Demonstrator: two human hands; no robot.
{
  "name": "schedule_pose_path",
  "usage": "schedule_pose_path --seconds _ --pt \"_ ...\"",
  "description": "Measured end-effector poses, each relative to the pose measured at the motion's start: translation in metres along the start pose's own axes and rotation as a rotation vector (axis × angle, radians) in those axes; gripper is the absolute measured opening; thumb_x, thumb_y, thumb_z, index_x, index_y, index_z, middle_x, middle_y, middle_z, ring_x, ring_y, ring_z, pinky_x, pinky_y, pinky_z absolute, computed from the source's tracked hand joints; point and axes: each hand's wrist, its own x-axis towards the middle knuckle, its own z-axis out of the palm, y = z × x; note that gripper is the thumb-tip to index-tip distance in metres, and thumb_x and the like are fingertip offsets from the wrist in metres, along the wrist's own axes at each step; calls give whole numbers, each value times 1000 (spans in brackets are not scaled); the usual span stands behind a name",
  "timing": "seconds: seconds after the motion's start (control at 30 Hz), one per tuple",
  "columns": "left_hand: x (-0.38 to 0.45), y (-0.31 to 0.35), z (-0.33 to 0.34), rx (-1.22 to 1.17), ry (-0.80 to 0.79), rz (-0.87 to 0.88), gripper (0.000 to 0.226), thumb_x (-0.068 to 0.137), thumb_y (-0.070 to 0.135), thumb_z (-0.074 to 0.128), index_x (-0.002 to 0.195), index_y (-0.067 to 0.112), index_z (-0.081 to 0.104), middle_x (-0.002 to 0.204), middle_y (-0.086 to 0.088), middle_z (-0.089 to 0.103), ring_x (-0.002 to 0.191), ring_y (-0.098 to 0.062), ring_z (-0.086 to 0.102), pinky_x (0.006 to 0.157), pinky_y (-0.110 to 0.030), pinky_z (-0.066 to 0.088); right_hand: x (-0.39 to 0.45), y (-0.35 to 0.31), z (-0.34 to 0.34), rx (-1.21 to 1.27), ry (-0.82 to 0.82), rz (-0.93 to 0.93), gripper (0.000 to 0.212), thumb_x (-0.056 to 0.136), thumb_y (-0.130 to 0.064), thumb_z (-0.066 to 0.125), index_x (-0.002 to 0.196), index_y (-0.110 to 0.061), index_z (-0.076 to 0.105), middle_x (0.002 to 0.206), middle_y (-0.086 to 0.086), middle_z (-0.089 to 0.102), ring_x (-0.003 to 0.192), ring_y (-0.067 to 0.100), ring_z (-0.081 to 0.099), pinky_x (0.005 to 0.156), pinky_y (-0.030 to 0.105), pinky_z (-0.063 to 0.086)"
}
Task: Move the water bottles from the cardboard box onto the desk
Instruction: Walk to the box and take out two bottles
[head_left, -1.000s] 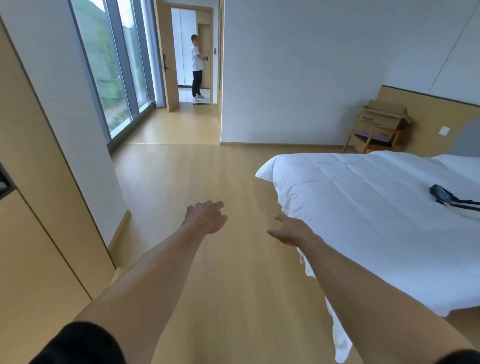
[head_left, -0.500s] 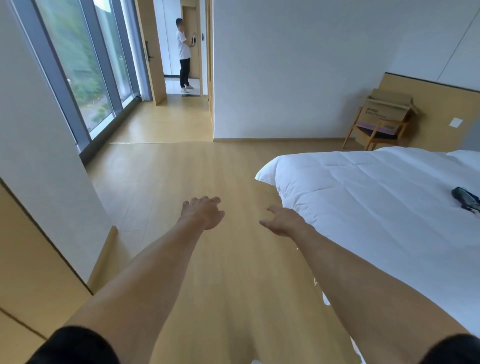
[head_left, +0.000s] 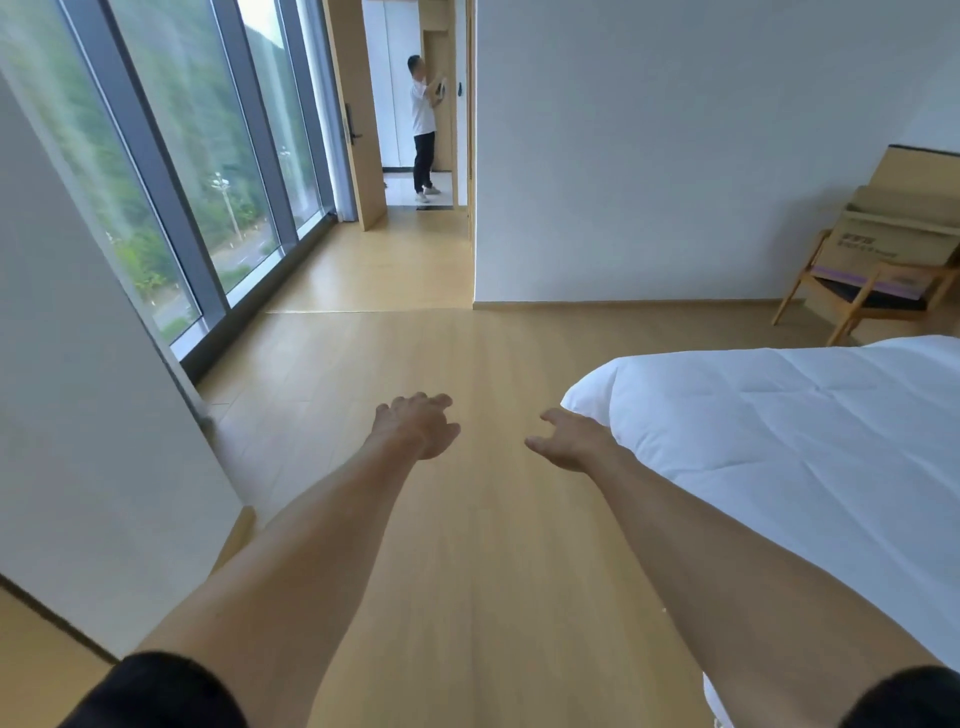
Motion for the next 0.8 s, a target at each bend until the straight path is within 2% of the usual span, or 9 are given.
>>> schedule_pose_path --seconds 0.2,0.37,0.8 --pt "94 4 -16 -2 -28 -30 56 102 48 43 155 34 31 153 -2 44 139 -27 41 114 -41 29 96 -2 -19 2 -36 -5 65 97 -56 48 154 -30 32 150 2 49 136 25 47 103 39 42" --pt "172 3 -29 2 -39 -42 55 102 49 45 154 34 35 151 0 48 140 -25 40 114 -40 29 163 -2 -33 20 -45 10 65 98 -55 49 154 -28 32 148 4 52 133 27 49 105 40 44" --pt "431 5 -66 -28 -9 130 53 102 51 40 152 36 37 150 -2 47 136 -26 44 110 -41 32 371 -23 -96 -7 11 153 64 100 -55 45 155 -26 31 153 0 46 140 26 43 109 41 41"
